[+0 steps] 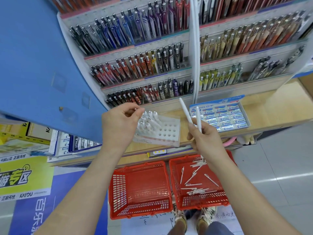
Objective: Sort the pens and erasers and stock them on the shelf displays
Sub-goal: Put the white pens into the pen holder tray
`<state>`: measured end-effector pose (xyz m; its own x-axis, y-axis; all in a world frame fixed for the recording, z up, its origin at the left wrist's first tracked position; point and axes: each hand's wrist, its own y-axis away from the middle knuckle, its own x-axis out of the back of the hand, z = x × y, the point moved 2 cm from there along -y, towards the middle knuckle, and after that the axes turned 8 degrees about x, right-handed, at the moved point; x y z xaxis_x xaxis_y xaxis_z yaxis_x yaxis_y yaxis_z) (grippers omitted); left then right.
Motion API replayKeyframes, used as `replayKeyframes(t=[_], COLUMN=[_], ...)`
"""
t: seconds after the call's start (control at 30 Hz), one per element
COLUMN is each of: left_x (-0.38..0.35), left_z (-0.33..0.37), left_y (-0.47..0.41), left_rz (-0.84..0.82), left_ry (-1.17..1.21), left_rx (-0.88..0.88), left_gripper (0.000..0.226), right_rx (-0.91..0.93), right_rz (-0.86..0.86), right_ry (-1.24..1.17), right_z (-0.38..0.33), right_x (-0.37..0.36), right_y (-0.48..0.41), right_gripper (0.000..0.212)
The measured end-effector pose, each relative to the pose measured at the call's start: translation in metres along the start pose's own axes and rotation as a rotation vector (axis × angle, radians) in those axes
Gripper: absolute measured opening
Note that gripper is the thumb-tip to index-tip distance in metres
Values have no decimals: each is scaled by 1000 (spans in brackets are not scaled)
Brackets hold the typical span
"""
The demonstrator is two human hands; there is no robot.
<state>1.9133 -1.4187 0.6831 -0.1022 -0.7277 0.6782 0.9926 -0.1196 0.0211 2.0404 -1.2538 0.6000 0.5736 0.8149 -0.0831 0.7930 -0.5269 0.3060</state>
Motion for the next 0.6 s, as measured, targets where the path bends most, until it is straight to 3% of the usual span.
replayKeyframes(t=[0.1, 0.4, 0.6], left_x=[-12, -34, -42], left_z=[1, -14, -13], left_y=[3, -1, -4], left_rz=[-19, -87, -115], left_ry=[-55, -160, -327], left_rx=[-79, -166, -235], left_gripper=[2, 13, 10], right_rx=[-42, -47, -55], right_rz=[20, -5, 11], right_ry=[59, -97, -69], right_z=[9, 3, 0], right_x=[1, -2, -2], right_y=[-2, 4, 6], right_gripper=[23, 15, 14])
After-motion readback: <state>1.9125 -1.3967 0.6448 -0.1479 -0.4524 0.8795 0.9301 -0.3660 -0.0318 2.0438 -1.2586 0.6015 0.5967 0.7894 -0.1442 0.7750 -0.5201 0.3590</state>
